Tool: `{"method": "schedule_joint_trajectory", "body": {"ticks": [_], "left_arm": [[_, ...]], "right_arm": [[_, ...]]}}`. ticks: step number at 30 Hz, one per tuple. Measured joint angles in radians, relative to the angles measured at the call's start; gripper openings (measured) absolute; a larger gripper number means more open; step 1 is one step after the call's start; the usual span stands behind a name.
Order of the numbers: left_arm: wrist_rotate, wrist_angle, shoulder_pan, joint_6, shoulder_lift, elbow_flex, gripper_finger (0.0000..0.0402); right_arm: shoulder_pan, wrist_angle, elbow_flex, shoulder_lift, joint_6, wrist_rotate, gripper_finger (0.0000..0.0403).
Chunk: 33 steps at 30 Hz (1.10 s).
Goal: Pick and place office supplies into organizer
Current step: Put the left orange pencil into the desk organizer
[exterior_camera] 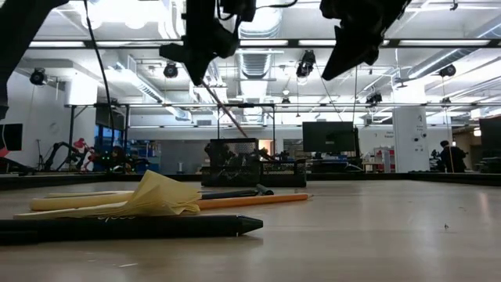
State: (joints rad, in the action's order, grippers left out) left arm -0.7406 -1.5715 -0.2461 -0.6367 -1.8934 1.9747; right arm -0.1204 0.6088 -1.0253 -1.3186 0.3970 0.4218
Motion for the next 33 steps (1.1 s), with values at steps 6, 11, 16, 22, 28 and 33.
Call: {"method": "schedule_joint_trajectory", "body": {"ticks": [6,11,16,22,28,33], "left_arm": [[0.005,0.000,-0.039,-0.032,0.000,-0.006,0.0006],[0.035,0.007,-0.070,-0.061,0.000,-0.068,0.0006],[0.030,0.052,-0.073,-0.112,-0.019,-0.137,0.0007],[0.018,0.066,-0.047,-0.127,-0.073,-0.129,0.0012],[-0.010,0.176,-0.016,-0.140,-0.094,-0.121,0.0013],[-0.006,0.185,0.002,-0.155,-0.093,-0.122,0.0017]], "right_arm": [[0.000,0.001,-0.007,-0.001,0.000,0.000,0.0011],[0.000,0.007,-0.001,-0.007,0.000,-0.002,0.0011],[0.000,0.006,0.000,-0.007,-0.001,-0.002,0.0011],[0.000,0.007,0.002,-0.014,0.007,-0.003,0.0011],[0.000,0.007,0.002,-0.033,0.020,-0.011,0.0011],[0.000,0.006,0.002,-0.040,0.046,-0.012,0.0011]]}}
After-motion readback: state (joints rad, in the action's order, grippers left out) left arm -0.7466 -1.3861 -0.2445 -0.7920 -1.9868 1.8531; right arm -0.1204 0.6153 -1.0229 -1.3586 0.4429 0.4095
